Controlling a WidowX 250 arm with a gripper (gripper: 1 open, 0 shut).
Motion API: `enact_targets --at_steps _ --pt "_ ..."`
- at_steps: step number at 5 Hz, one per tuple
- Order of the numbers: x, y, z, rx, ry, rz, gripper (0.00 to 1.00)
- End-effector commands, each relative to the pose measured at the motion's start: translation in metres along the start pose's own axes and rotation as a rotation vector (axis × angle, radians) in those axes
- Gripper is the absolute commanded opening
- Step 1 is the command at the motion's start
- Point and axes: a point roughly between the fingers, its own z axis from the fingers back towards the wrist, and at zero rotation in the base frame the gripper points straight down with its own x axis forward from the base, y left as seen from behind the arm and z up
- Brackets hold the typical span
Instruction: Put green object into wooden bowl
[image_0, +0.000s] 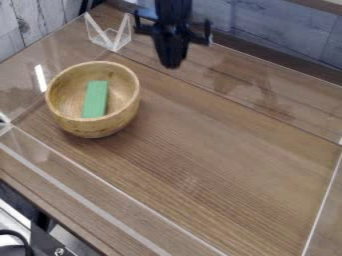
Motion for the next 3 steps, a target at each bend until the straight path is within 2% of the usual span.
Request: enact_targets --at_steps 1,2,3 --pt "0.007 -0.002 -0.003 0.016 -0.054 0.035 1.00" --pt "0.012 0.004 0.004 -0.002 -0.074 0.094 1.00" --pt "0.023 0.020 0.016 -0.012 -0.084 0.123 1.00"
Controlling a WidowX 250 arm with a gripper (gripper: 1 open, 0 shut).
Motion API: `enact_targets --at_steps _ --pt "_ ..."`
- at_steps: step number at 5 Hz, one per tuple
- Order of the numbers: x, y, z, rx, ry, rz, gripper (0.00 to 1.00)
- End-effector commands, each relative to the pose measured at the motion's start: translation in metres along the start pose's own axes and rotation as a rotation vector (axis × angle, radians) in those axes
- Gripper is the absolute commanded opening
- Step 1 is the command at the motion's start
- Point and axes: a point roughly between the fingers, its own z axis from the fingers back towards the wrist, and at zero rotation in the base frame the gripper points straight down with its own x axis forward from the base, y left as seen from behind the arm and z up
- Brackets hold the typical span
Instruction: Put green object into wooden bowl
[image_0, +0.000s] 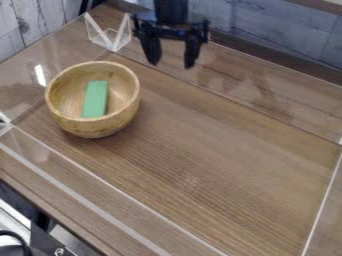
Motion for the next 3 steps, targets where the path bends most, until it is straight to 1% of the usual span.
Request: enact_targets --at_steps 1,3 --pt "0.022 0.007 0.026 0.003 -0.082 -0.013 1.00" --pt "0.008 -0.007 0.032 -0.001 -0.087 -0.096 1.00"
